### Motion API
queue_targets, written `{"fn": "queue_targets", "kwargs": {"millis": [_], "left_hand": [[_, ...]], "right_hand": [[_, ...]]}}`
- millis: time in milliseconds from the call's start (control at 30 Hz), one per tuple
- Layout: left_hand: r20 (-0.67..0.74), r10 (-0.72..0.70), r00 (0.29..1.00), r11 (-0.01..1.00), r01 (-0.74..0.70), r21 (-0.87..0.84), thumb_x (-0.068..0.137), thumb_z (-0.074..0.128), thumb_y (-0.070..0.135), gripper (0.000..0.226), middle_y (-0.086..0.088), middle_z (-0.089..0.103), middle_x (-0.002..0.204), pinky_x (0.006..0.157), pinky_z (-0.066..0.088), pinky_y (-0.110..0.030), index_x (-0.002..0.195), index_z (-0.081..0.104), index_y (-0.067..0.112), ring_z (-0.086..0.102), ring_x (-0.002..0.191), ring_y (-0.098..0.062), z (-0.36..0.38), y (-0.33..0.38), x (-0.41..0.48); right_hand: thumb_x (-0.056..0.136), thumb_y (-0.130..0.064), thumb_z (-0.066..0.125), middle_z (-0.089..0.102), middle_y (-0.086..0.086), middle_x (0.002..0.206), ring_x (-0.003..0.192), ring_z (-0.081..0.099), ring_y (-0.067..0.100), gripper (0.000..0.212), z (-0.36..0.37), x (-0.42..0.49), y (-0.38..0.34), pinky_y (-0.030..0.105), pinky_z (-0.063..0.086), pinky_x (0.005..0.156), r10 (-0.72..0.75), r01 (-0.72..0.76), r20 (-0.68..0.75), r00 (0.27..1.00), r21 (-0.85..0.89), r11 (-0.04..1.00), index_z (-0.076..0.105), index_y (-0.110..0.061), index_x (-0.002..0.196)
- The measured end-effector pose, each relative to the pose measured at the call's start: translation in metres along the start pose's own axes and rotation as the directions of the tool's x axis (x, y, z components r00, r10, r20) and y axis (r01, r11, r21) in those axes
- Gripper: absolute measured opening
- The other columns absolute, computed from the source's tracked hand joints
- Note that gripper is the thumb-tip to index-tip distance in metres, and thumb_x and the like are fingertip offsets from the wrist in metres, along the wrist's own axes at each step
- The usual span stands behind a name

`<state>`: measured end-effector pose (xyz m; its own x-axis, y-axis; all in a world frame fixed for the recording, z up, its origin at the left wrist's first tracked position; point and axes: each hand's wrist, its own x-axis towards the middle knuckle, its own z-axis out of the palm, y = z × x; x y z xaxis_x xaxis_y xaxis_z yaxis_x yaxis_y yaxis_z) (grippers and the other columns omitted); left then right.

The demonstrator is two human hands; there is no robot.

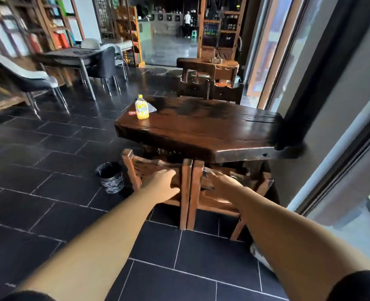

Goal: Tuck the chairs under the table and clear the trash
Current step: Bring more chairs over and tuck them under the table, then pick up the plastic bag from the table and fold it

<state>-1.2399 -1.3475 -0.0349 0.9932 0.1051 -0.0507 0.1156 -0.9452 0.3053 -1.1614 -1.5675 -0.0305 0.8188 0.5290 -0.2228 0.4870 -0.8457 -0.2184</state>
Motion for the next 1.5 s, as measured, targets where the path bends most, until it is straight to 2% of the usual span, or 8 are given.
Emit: {"fn": "queue_targets", "kwargs": {"millis": [133,267,300,367,500,667,1000,1500], "left_hand": [[-0.046,-0.086,0.995,0.996,0.085,-0.016,0.088,0.063,0.046,0.06,0.002,0.052,0.141,0.098,0.049,-0.043,0.141,0.044,0.024,0.053,0.125,-0.025,-0.032,-0.077,-0.016],[-0.098,-0.143,0.985,0.989,0.145,0.015,0.089,0.062,0.045,0.055,0.003,0.056,0.137,0.09,0.048,-0.038,0.137,0.048,0.024,0.056,0.12,-0.025,-0.066,-0.179,-0.033],[-0.101,-0.165,0.981,0.986,0.168,0.021,0.088,0.062,0.045,0.056,0.002,0.055,0.137,0.091,0.047,-0.039,0.138,0.048,0.024,0.055,0.12,-0.025,-0.074,-0.206,-0.036],[-0.1,-0.206,0.973,0.977,0.21,0.037,0.088,0.062,0.045,0.059,0.002,0.053,0.14,0.094,0.047,-0.04,0.14,0.046,0.023,0.053,0.123,-0.026,-0.091,-0.259,-0.039],[-0.114,-0.254,0.961,0.96,0.265,0.096,0.088,0.06,0.048,0.053,0.002,0.056,0.133,0.09,0.049,-0.041,0.134,0.049,0.023,0.055,0.119,-0.025,-0.123,-0.358,-0.045],[-0.115,-0.323,0.94,0.937,0.334,0.098,0.088,0.063,0.046,0.059,0.002,0.053,0.138,0.092,0.049,-0.041,0.138,0.045,0.021,0.053,0.122,-0.024,-0.152,-0.457,-0.053],[-0.16,-0.402,0.902,0.903,0.419,0.097,0.089,0.064,0.042,0.055,0.004,0.056,0.135,0.092,0.05,-0.04,0.137,0.047,0.022,0.056,0.119,-0.021,-0.205,-0.604,-0.014],[-0.149,-0.406,0.902,0.904,0.42,0.078,0.089,0.064,0.043,0.061,0.002,0.053,0.141,0.096,0.048,-0.041,0.142,0.043,0.02,0.053,0.125,-0.022,-0.287,-0.817,0.217]], "right_hand": [[0.091,-0.046,0.061,0.046,0.015,0.15,0.131,0.05,0.036,0.084,0.016,0.054,-0.081,0.036,0.043,0.098,-0.085,0.086,0.053,0.995,-0.016,0.996,0.017,-0.02,0.158],[0.095,-0.044,0.058,0.024,0.007,0.164,0.148,0.028,0.03,0.08,0.023,0.118,-0.185,0.042,0.028,0.118,-0.243,0.246,0.092,0.966,-0.029,0.969,0.017,-0.022,0.159],[0.096,-0.045,0.055,0.023,0.005,0.165,0.148,0.029,0.03,0.078,0.024,0.135,-0.212,0.044,0.03,0.116,-0.268,0.274,0.097,0.958,-0.048,0.961,0.016,-0.023,0.16],[0.094,-0.047,0.056,0.036,0.005,0.159,0.14,0.042,0.031,0.08,0.027,0.162,-0.263,0.04,0.039,0.105,-0.257,0.26,0.082,0.963,-0.041,0.965,0.015,-0.022,0.159],[0.09,-0.052,0.059,0.052,0.012,0.141,0.127,0.053,0.034,0.072,0.033,0.209,-0.355,0.041,0.045,0.099,-0.273,0.276,0.067,0.96,-0.05,0.96,0.033,-0.019,0.149],[0.089,-0.052,0.06,0.054,0.009,0.138,0.125,0.054,0.031,0.072,0.031,0.253,-0.448,0.044,0.048,0.1,-0.336,0.338,0.081,0.938,-0.006,0.941,0.035,-0.02,0.148],[0.091,-0.056,0.055,0.051,0.005,0.139,0.124,0.055,0.031,0.072,0.035,0.367,-0.556,0.047,0.049,0.096,-0.422,0.443,0.145,0.895,-0.168,0.881,0.031,-0.023,0.15],[0.091,-0.055,0.058,0.055,0.005,0.137,0.123,0.055,0.03,0.067,-0.022,0.681,-0.682,0.047,0.049,0.099,-0.383,0.394,0.112,0.917,-0.096,0.914,0.037,-0.022,0.145]]}}
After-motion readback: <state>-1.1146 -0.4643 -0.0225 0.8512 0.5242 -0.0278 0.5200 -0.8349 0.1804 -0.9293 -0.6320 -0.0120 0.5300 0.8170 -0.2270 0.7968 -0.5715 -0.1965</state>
